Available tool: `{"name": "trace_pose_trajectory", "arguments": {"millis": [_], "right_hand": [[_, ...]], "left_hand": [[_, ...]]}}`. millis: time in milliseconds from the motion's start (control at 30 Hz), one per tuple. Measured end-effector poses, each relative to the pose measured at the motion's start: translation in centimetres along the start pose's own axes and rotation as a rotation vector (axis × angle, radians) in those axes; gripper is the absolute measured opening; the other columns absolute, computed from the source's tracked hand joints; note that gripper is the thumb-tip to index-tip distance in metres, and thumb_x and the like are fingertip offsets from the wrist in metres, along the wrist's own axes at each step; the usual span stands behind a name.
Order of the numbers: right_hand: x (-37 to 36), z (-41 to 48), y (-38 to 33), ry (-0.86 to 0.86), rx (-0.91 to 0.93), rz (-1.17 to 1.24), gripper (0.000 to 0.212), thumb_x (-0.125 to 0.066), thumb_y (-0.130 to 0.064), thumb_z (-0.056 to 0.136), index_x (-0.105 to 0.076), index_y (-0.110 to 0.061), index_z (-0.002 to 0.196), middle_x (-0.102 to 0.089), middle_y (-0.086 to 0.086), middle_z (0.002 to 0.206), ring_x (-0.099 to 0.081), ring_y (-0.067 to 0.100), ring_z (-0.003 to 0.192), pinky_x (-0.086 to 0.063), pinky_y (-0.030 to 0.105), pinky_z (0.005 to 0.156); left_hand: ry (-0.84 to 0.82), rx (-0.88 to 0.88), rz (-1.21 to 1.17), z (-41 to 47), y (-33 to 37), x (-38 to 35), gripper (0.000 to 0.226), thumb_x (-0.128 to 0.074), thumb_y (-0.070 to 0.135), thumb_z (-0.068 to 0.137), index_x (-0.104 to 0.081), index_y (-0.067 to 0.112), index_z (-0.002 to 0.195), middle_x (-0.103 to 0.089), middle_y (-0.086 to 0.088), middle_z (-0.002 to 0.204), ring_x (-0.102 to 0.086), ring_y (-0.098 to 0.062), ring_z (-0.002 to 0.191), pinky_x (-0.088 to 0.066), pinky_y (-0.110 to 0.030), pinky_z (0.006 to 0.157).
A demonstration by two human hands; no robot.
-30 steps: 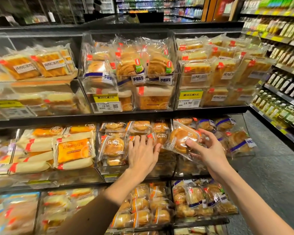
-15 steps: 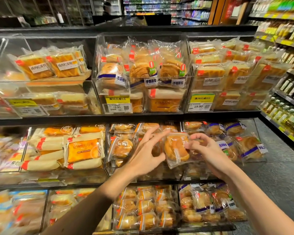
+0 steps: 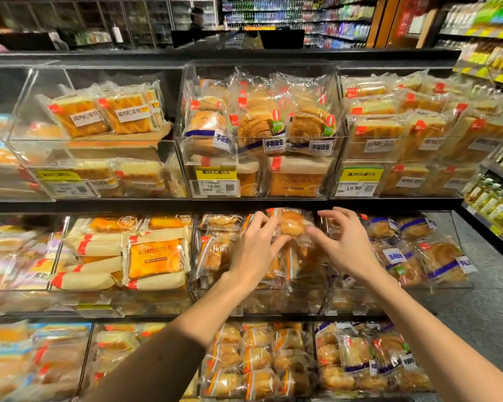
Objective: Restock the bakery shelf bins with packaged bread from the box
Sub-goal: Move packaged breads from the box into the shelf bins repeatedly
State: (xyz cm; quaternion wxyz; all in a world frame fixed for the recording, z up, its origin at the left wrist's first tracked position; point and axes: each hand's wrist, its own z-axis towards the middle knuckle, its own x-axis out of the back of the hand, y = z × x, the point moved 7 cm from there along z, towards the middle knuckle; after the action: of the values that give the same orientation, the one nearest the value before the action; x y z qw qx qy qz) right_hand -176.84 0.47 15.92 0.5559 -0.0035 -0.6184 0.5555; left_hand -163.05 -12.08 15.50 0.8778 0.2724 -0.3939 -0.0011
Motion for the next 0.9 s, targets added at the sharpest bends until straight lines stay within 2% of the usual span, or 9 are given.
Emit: {"name": "trace_pose_trajectory", "arguments": {"millis": [67, 167, 267, 433, 600, 667, 767, 833, 900], "right_hand": [[-0.2, 0.6, 0.9, 0.018, -0.011, -0.047, 0.039, -0.067, -0.041, 0.092, -0.065, -0.021, 0.125, -0.060, 0.005, 0.131, -0.054, 0.021, 0.121, -0.043, 0.037, 0.102], [-0.9, 0.7, 2.0, 0.006, -0.019, -0.060, 0.029, -0.063, -0.031, 0.096, -0.067, -0.016, 0.121, -0.071, 0.005, 0.114, -0.065, 0.023, 0.106, -0.053, 0.044, 0.093], [-1.1, 0.5, 2.8, 0.041, -0.030, -0.108, 0.030, -0.060, -0.021, 0.098, -0.066, -0.008, 0.125, -0.071, 0.011, 0.118, -0.066, 0.028, 0.108, -0.053, 0.046, 0.094], [-1.4, 0.1, 3.1, 0.034, -0.070, -0.162, 0.036, -0.057, -0.023, 0.098, -0.063, -0.007, 0.130, -0.067, 0.014, 0.125, -0.065, 0.029, 0.112, -0.052, 0.047, 0.097], [-0.9, -1.0, 0.9, 0.049, -0.095, -0.255, 0.040, -0.064, -0.025, 0.094, -0.062, -0.007, 0.130, -0.061, 0.016, 0.126, -0.055, 0.034, 0.118, -0.044, 0.043, 0.101], [-0.6, -1.8, -0.9, 0.083, -0.087, -0.282, 0.038, -0.064, -0.027, 0.095, -0.062, -0.009, 0.128, -0.060, 0.016, 0.126, -0.049, 0.034, 0.122, -0.038, 0.041, 0.102], [-0.9, -3.0, -5.0, 0.123, -0.003, -0.265, 0.036, -0.065, -0.030, 0.093, -0.064, -0.012, 0.124, -0.063, 0.013, 0.121, -0.054, 0.031, 0.117, -0.041, 0.038, 0.097], [-2.1, -3.9, -8.2, 0.080, 0.088, -0.248, 0.036, -0.067, -0.030, 0.091, -0.065, -0.012, 0.123, -0.066, 0.010, 0.115, -0.060, 0.029, 0.109, -0.045, 0.038, 0.091], [-3.6, -4.9, -11.6, 0.019, 0.185, -0.229, 0.034, -0.071, -0.029, 0.089, -0.067, -0.012, 0.118, -0.068, 0.007, 0.108, -0.062, 0.027, 0.101, -0.045, 0.036, 0.091]], "left_hand": [[-0.029, 0.007, 0.060, 0.6, 0.0, -1.2, 0.036, -0.073, 0.031, 0.089, -0.063, 0.011, 0.117, -0.056, -0.004, 0.101, -0.061, -0.020, 0.079, -0.057, -0.041, 0.065], [-0.092, -0.017, 0.099, 0.8, 0.9, -2.9, 0.036, -0.072, 0.035, 0.088, -0.064, 0.010, 0.114, -0.058, -0.005, 0.104, -0.064, -0.023, 0.081, -0.057, -0.038, 0.070], [-0.169, -0.009, 0.041, 1.0, 1.2, -3.9, 0.043, -0.066, 0.041, 0.092, -0.064, 0.012, 0.122, -0.059, -0.005, 0.114, -0.065, -0.021, 0.087, -0.053, -0.034, 0.077], [-0.304, -0.011, 0.073, 1.2, 0.9, -4.2, 0.043, -0.051, 0.040, 0.101, -0.057, 0.017, 0.137, -0.059, -0.003, 0.128, -0.060, -0.021, 0.112, -0.051, -0.036, 0.089], [-0.468, -0.005, -0.040, 2.0, 0.1, -2.9, 0.043, -0.053, 0.037, 0.100, -0.054, 0.020, 0.140, -0.059, -0.006, 0.137, -0.056, -0.023, 0.124, -0.048, -0.041, 0.101], [-0.450, -0.006, -0.075, 2.3, -0.2, -1.0, 0.036, -0.056, 0.033, 0.099, -0.061, 0.020, 0.132, -0.064, -0.004, 0.129, -0.059, -0.021, 0.118, -0.048, -0.039, 0.099], [-0.332, 0.037, -0.135, 2.4, -1.0, 3.6, 0.020, -0.060, 0.031, 0.096, -0.070, 0.021, 0.110, -0.071, 0.002, 0.103, -0.062, -0.013, 0.092, -0.051, -0.034, 0.086], [-0.253, 0.089, -0.177, 1.6, -1.9, 7.4, 0.013, -0.064, 0.030, 0.093, -0.072, 0.021, 0.097, -0.068, 0.006, 0.086, -0.057, -0.008, 0.075, -0.052, -0.030, 0.076], [-0.190, 0.118, -0.178, 0.0, -2.9, 11.8, 0.010, -0.066, 0.030, 0.091, -0.071, 0.022, 0.093, -0.066, 0.008, 0.079, -0.053, -0.004, 0.067, -0.049, -0.026, 0.070]]}}
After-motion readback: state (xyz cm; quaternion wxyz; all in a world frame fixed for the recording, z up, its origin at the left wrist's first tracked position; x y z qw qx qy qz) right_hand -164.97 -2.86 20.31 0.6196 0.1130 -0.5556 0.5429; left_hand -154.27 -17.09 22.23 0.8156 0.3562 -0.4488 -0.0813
